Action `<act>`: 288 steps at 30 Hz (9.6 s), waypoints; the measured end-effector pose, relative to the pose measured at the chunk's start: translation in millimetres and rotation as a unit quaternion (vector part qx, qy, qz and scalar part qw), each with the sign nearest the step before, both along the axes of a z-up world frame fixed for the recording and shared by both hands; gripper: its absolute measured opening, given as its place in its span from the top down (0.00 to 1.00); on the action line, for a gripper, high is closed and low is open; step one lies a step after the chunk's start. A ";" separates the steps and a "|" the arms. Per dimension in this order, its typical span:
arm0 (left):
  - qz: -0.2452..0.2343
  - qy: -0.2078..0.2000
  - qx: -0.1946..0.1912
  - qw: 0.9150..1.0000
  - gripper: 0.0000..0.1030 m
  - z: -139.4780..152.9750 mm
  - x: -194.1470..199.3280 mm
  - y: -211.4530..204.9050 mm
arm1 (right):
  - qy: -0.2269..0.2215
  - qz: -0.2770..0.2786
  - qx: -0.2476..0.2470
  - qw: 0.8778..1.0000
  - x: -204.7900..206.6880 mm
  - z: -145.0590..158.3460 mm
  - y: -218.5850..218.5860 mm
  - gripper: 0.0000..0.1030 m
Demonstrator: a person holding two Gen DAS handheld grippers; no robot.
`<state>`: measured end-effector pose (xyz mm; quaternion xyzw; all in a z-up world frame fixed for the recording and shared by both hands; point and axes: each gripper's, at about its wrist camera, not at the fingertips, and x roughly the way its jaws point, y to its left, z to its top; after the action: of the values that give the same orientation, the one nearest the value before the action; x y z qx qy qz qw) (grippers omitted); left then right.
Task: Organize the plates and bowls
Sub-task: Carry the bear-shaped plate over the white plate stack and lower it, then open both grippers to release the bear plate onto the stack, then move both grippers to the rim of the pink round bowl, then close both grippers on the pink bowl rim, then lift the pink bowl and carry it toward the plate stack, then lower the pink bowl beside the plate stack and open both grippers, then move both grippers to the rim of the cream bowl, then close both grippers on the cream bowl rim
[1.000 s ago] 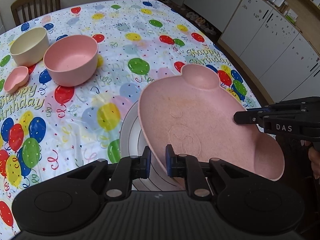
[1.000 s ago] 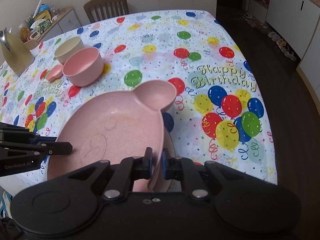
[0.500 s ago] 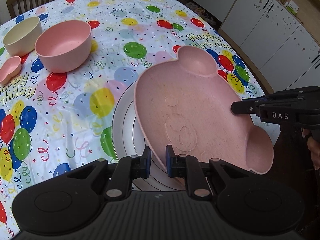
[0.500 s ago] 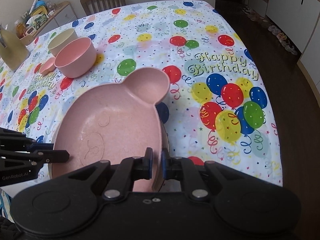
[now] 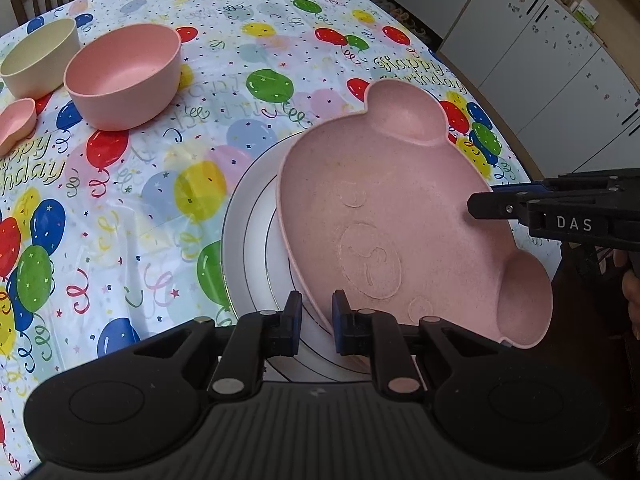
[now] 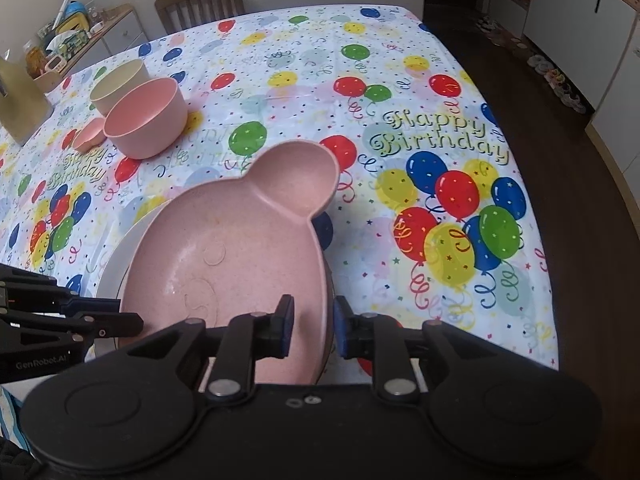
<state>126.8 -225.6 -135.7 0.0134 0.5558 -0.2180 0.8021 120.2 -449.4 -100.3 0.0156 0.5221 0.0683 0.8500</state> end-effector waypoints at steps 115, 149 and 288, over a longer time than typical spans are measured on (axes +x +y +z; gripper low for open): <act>0.190 0.008 0.023 0.981 0.88 0.6 212.6 127.0 | 0.072 0.076 -0.051 0.993 232.5 -12.0 200.9 0.97; 0.180 0.022 0.041 0.983 0.90 37.6 47.6 196.5 | 0.070 0.103 -0.016 0.992 70.8 22.8 260.4 0.97; 0.297 -0.028 0.001 0.954 0.91 -3.2 290.6 255.0 | 0.054 0.134 -0.006 0.990 325.3 -23.1 309.2 0.93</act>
<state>417.4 29.4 -138.8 -0.1458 0.5125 0.0312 0.8457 445.5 -140.2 -123.5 -0.0563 0.5648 0.1773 0.8040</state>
